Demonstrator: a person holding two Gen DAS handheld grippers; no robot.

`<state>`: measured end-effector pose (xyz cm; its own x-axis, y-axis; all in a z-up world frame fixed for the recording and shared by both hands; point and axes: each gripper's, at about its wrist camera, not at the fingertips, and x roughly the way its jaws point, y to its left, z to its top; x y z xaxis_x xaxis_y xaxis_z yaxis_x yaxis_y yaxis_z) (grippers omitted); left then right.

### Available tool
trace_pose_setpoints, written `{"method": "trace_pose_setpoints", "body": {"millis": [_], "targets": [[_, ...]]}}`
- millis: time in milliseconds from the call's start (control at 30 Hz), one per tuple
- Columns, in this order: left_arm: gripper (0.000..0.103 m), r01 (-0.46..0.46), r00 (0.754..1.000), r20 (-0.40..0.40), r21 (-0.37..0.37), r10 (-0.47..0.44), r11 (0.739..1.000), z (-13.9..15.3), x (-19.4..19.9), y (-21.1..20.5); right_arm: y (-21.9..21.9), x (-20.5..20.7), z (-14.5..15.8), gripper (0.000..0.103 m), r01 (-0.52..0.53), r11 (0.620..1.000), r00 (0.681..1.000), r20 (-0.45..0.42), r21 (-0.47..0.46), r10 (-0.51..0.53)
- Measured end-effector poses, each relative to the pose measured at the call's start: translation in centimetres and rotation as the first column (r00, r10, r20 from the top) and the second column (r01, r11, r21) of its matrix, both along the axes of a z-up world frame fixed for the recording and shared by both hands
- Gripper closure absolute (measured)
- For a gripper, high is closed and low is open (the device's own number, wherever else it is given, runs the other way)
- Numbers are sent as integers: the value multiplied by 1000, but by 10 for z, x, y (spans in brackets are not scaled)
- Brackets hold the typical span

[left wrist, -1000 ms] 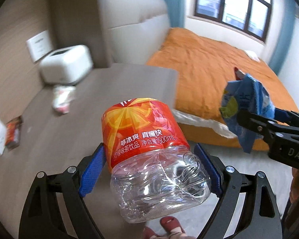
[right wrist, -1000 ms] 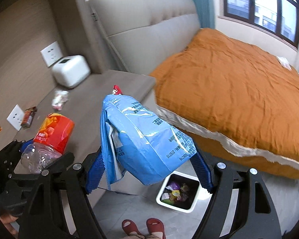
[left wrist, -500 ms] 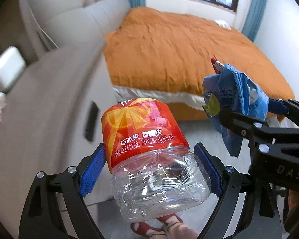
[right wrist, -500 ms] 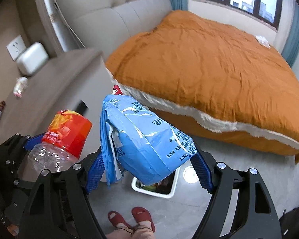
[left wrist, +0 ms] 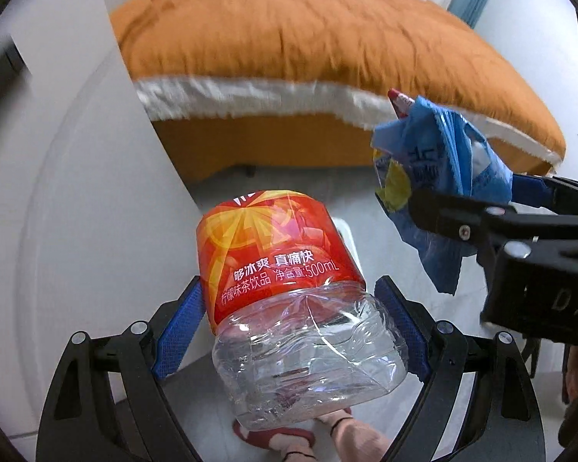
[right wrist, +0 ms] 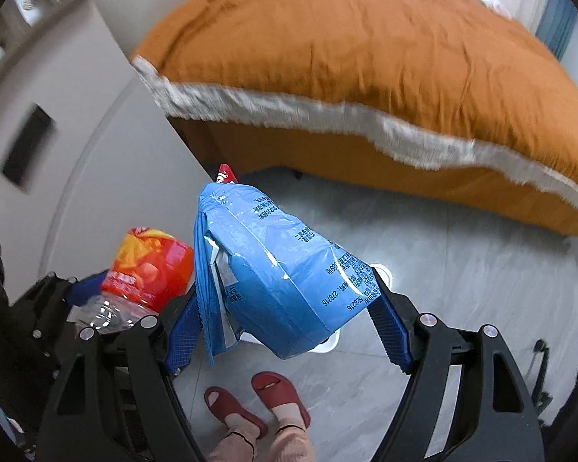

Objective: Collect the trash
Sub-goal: 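Carry the bottle and blue bag to the white bin and release them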

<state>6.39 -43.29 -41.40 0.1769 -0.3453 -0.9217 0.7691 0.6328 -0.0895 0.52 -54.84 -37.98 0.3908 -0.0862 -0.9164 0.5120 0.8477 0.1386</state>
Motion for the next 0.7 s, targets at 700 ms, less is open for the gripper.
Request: {"method": "trace_pose_setpoints", "body": {"millis": [700], "targets": [[5,-8,997,-78,152,20,988,-129,12,-13,13,8,-132,4,-81,997,978,-193,18,83]]}}
